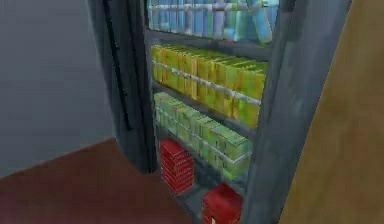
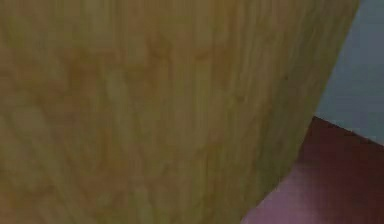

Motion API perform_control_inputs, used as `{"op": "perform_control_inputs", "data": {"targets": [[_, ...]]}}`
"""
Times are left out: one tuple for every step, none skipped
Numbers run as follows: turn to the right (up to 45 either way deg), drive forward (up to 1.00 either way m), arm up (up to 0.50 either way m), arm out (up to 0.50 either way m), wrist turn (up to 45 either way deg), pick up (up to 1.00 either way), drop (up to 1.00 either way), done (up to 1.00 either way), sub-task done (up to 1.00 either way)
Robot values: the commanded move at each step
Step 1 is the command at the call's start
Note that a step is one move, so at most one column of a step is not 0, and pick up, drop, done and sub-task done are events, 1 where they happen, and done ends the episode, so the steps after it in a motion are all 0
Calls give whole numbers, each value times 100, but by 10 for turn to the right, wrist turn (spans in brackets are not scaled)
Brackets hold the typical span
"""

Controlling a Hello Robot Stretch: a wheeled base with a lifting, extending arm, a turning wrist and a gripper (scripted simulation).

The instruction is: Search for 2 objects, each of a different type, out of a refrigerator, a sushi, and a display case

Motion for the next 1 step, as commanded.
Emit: {"op": "perform_control_inputs", "data": {"targets": [[-360, 0, 0, 0, 0, 0, 0, 0, 0]]}}
